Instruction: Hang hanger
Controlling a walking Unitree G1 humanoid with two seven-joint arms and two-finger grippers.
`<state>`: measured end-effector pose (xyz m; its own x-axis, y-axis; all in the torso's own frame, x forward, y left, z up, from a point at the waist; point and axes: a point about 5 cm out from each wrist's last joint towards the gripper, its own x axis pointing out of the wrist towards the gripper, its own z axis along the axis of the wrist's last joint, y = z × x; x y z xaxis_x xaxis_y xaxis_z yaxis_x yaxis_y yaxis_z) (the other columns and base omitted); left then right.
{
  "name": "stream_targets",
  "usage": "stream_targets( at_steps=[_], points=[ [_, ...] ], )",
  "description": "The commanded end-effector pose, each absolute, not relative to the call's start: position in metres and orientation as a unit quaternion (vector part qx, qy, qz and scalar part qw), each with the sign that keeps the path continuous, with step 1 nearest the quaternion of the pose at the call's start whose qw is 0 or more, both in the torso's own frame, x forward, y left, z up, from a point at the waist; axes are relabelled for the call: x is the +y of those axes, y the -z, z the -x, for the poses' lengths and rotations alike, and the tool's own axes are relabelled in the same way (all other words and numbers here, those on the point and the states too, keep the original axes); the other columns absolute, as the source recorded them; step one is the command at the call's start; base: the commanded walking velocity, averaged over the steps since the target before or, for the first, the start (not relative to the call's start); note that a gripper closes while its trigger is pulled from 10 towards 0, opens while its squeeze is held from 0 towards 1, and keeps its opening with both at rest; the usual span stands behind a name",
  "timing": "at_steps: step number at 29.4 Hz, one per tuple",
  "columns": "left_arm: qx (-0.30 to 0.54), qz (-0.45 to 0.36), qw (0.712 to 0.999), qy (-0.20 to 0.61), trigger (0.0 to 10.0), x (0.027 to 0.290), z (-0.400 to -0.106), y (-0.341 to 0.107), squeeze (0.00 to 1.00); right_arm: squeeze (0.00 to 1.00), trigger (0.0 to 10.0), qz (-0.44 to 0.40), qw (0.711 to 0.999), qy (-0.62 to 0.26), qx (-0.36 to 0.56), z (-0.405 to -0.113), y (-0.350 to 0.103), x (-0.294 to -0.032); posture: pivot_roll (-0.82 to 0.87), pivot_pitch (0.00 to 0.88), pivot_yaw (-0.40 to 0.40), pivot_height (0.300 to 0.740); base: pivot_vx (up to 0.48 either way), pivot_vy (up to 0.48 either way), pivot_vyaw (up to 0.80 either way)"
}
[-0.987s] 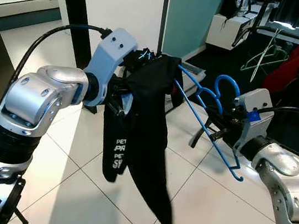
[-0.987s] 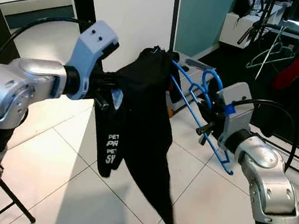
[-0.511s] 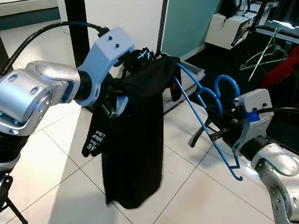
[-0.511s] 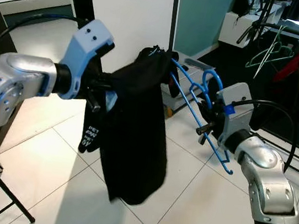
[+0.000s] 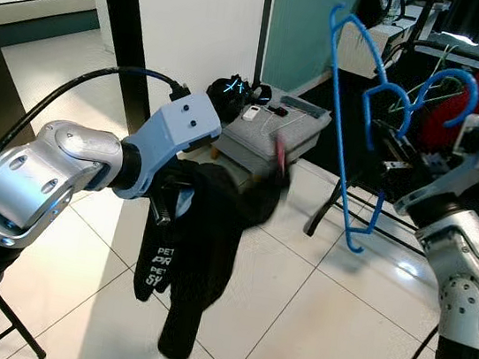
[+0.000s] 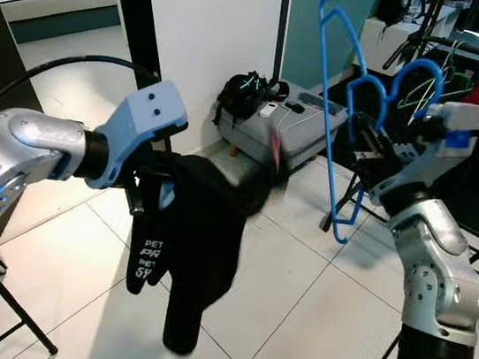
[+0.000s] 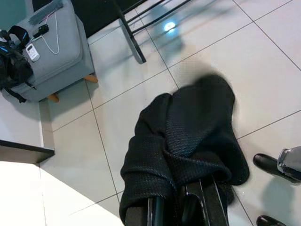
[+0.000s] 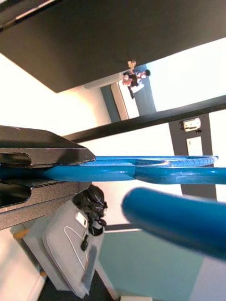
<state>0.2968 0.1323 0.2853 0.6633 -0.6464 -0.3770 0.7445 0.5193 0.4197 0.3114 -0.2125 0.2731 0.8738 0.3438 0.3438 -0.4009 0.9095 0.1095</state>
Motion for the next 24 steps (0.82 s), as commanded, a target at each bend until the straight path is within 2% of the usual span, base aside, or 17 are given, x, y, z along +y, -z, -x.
stream_targets(
  at_steps=[1,2,3,5,6,7,8,10,12,13,16,19,21,22,24],
  points=[
    [0.068,-0.277,0.880,0.380,10.0,0.134,-0.301,-0.294,0.00,0.00,10.0,-0.082,0.969,-0.187,-0.141,-0.313,-0.267,-0.213,0.00,0.029,0.031,0.740,0.000,0.000,0.00],
    [0.068,-0.277,0.880,0.380,10.0,0.134,-0.301,-0.294,0.00,0.00,10.0,-0.082,0.969,-0.187,-0.141,-0.313,-0.267,-0.213,0.00,0.029,0.031,0.740,0.000,0.000,0.00],
    [0.066,-0.263,0.892,0.362,10.0,0.137,-0.307,-0.298,0.00,0.00,10.0,-0.058,0.976,-0.182,-0.102,-0.316,-0.257,-0.214,0.00,0.030,0.031,0.740,0.000,0.000,0.00],
    [0.066,-0.263,0.892,0.362,10.0,0.137,-0.307,-0.298,0.00,0.00,10.0,-0.058,0.976,-0.182,-0.102,-0.316,-0.257,-0.214,0.00,0.030,0.031,0.740,0.000,0.000,0.00],
    [0.068,-0.257,0.896,0.356,10.0,0.138,-0.308,-0.299,0.00,0.00,10.0,-0.057,0.976,-0.194,-0.077,-0.315,-0.251,-0.213,0.00,0.030,0.031,0.740,0.000,0.000,0.00],
    [0.076,-0.246,0.901,0.349,10.0,0.139,-0.310,-0.298,0.00,0.00,10.0,-0.060,0.966,-0.248,-0.043,-0.309,-0.243,-0.204,-0.01,0.031,0.032,0.740,0.000,0.000,0.00],
    [0.076,-0.246,0.901,0.349,10.0,0.139,-0.310,-0.298,0.00,0.00,10.0,-0.060,0.966,-0.248,-0.043,-0.309,-0.243,-0.204,-0.01,0.031,0.032,0.740,0.000,0.000,0.00],
    [0.092,-0.232,0.909,0.333,10.0,0.142,-0.313,-0.295,0.00,0.00,10.0,-0.071,0.925,-0.373,0.001,-0.285,-0.235,-0.186,0.00,0.033,0.030,0.740,0.000,0.000,0.00],
    [0.107,-0.231,0.916,0.310,10.0,0.148,-0.317,-0.292,0.00,0.00,10.0,-0.080,0.886,-0.456,0.014,-0.263,-0.236,-0.175,-0.01,0.035,0.031,0.740,0.000,0.000,0.00],
    [0.107,-0.231,0.916,0.310,10.0,0.148,-0.317,-0.292,0.00,0.00,10.0,-0.080,0.886,-0.456,0.014,-0.263,-0.236,-0.175,-0.01,0.035,0.031,0.740,0.000,0.000,0.00],
    [0.135,-0.249,0.926,0.250,10.0,0.165,-0.326,-0.284,0.00,0.00,10.0,-0.102,0.842,-0.529,0.015,-0.241,-0.244,-0.170,-0.01,0.035,0.035,0.740,0.000,0.000,0.00],
    [0.146,-0.262,0.928,0.220,10.0,0.173,-0.330,-0.280,0.00,0.00,10.0,-0.107,0.828,-0.550,0.016,-0.235,-0.246,-0.170,-0.01,0.034,0.035,0.740,0.000,0.000,0.00],
    [0.162,-0.280,0.930,0.172,10.0,0.186,-0.337,-0.275,0.00,0.00,10.0,-0.109,0.805,-0.582,0.021,-0.225,-0.247,-0.167,-0.01,0.032,0.037,0.740,0.000,0.000,0.00],
    [0.162,-0.280,0.930,0.172,10.0,0.186,-0.337,-0.275,0.00,0.00,10.0,-0.109,0.805,-0.582,0.021,-0.225,-0.247,-0.167,-0.01,0.032,0.037,0.740,0.000,0.000,0.00],
    [0.168,-0.282,0.933,0.147,10.0,0.192,-0.340,-0.273,0.00,0.00,10.0,-0.100,0.786,-0.609,0.042,-0.215,-0.244,-0.163,-0.01,0.032,0.037,0.740,0.000,0.000,0.00]
  ],
)
